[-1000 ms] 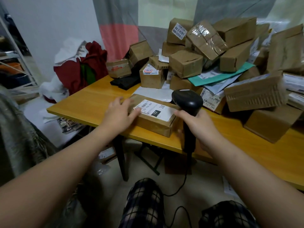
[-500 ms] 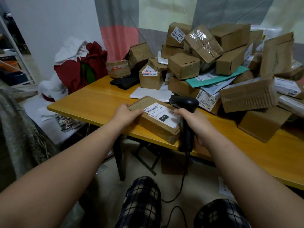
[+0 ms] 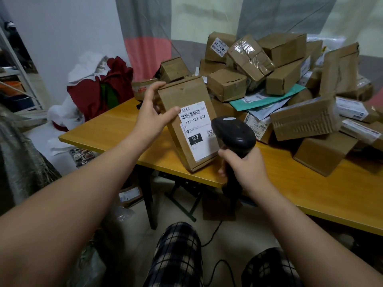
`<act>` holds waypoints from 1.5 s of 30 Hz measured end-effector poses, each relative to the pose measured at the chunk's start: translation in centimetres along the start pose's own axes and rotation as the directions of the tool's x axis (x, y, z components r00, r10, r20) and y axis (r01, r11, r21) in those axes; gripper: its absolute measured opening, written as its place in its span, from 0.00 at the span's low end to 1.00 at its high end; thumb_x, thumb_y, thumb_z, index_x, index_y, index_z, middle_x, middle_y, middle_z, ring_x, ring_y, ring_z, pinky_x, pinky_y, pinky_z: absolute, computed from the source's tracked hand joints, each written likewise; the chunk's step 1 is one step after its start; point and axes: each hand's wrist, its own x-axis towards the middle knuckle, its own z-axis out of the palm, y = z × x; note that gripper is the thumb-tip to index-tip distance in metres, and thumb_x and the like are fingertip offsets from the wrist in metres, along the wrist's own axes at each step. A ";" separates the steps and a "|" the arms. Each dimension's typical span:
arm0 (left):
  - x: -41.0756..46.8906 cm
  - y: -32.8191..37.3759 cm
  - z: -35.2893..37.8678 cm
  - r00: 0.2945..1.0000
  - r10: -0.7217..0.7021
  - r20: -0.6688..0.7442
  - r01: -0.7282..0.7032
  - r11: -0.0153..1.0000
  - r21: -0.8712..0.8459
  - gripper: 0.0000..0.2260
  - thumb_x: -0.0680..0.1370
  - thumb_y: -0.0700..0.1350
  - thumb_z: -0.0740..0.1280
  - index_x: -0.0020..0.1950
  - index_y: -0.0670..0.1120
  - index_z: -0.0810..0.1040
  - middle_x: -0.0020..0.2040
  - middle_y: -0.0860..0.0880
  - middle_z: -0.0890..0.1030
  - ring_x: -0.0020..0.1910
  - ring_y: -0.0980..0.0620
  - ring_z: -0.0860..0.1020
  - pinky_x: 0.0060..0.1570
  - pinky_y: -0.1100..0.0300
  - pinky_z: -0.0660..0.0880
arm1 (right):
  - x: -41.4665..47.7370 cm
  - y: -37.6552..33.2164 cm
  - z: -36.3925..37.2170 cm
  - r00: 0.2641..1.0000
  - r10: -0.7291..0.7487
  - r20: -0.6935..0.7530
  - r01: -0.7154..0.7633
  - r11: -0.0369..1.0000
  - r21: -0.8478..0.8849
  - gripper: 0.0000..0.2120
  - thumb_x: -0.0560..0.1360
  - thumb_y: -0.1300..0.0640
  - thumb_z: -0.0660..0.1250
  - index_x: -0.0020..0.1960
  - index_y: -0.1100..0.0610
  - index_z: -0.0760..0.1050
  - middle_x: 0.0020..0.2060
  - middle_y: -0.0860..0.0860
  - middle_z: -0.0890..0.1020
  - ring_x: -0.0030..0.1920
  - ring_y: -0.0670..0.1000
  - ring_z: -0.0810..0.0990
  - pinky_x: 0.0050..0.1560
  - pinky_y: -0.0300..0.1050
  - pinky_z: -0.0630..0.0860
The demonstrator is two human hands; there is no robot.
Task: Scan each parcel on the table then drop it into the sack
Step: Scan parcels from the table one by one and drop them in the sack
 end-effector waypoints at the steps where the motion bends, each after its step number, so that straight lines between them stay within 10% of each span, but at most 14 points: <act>1: 0.0 0.2 -0.1 1.000 0.021 0.015 -0.021 1.000 0.005 0.26 0.74 0.39 0.72 0.63 0.58 0.65 0.61 0.49 0.74 0.59 0.52 0.76 0.57 0.56 0.78 | -0.2 -0.3 -0.3 0.999 -0.018 0.039 0.018 1.000 0.000 0.07 0.74 0.63 0.68 0.38 0.58 0.76 0.27 0.57 0.77 0.28 0.55 0.78 0.32 0.46 0.78; 18: -0.1 0.8 0.3 0.992 0.103 0.077 -0.104 0.995 0.003 0.26 0.75 0.37 0.71 0.67 0.53 0.65 0.67 0.41 0.69 0.65 0.44 0.72 0.48 0.66 0.78 | -1.3 -0.9 -1.0 0.989 -0.128 0.074 0.133 0.988 -0.072 0.06 0.74 0.61 0.69 0.39 0.56 0.76 0.26 0.59 0.79 0.27 0.58 0.80 0.32 0.51 0.79; 24: -0.7 1.0 -0.8 0.992 0.109 0.067 -0.119 0.976 0.182 0.27 0.74 0.51 0.72 0.69 0.60 0.64 0.67 0.47 0.71 0.66 0.48 0.72 0.61 0.48 0.75 | -1.5 -0.7 -0.8 0.984 -0.143 0.110 0.147 0.989 -0.031 0.05 0.74 0.62 0.69 0.40 0.59 0.77 0.27 0.60 0.78 0.27 0.58 0.80 0.30 0.48 0.78; 33: -10.4 4.1 -7.4 0.964 0.088 -0.253 -0.056 0.990 0.133 0.23 0.76 0.34 0.68 0.63 0.50 0.62 0.60 0.50 0.70 0.51 0.66 0.77 0.45 0.70 0.75 | -1.3 -1.5 6.5 0.923 -0.212 0.322 0.195 0.977 0.085 0.07 0.73 0.65 0.70 0.41 0.55 0.78 0.27 0.51 0.79 0.26 0.52 0.79 0.30 0.48 0.77; 45: -31.1 0.2 -21.7 0.493 0.110 -0.863 0.478 0.795 0.375 0.28 0.72 0.37 0.73 0.64 0.47 0.60 0.61 0.47 0.64 0.58 0.59 0.68 0.60 0.69 0.68 | -5.9 1.9 26.9 0.585 -0.054 0.809 0.224 0.970 -0.097 0.19 0.70 0.58 0.76 0.58 0.48 0.74 0.50 0.45 0.81 0.55 0.45 0.78 0.54 0.39 0.71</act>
